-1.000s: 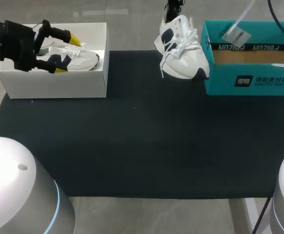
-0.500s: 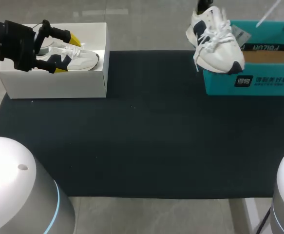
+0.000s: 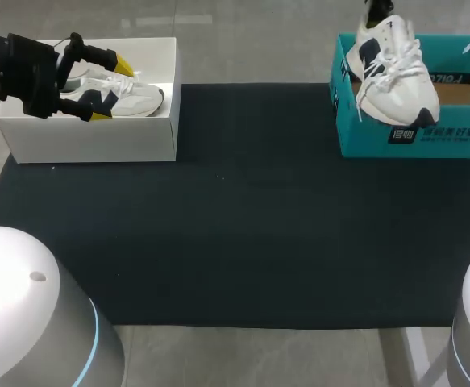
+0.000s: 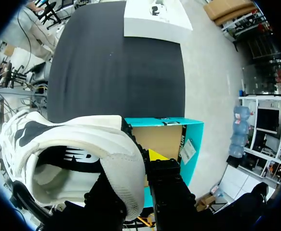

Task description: Take the shoe out of the shoebox, open the shoe tongue, remove and reinsert the insole, then place the shoe into the shoebox

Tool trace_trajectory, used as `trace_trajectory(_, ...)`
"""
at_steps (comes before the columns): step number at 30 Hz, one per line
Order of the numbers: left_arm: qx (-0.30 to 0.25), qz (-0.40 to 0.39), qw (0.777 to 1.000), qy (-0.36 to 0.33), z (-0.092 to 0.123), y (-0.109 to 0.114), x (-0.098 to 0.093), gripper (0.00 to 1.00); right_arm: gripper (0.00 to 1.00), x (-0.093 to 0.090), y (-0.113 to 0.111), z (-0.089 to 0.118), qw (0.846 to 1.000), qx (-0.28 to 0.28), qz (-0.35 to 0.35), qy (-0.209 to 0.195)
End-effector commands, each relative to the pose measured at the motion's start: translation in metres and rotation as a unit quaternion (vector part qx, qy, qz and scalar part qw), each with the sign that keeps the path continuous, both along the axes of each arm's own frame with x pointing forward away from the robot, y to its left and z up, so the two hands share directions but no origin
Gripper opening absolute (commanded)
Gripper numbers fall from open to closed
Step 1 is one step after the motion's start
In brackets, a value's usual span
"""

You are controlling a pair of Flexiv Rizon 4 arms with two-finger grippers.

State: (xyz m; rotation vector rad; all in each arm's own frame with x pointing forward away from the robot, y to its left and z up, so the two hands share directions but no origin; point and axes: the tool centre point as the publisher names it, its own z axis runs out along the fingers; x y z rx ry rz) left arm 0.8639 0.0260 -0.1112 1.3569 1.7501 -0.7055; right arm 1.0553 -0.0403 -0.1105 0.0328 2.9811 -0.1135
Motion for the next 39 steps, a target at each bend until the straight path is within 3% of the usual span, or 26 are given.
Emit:
trace_trajectory(1,0.002,-0.001,1.000,0.001,0.000,0.000,0.001,1.00,0.00,0.000,0.000,0.002,1.000,-0.001,0.000,0.000)
trace_trajectory(8,0.002,-0.001,1.000,0.001,0.000,0.000,0.001,1.00,0.00,0.000,0.000,0.002,1.000,-0.001,0.000,0.000)
trace_trajectory(17,0.002,-0.001,1.000,0.001,0.000,0.000,0.001,1.00,0.00,0.024,-0.066,0.000,0.998,0.005,-0.056,-0.002)
trace_trajectory(32,0.002,-0.001,1.000,0.001,0.000,0.000,0.001,1.00,0.00,0.052,-0.159,-0.020,0.998,-0.051,-0.029,-0.025)
trace_trajectory(39,0.002,-0.001,1.000,0.001,0.000,0.000,0.001,1.00,0.00,0.057,-0.179,-0.016,0.998,-0.061,-0.001,-0.024)
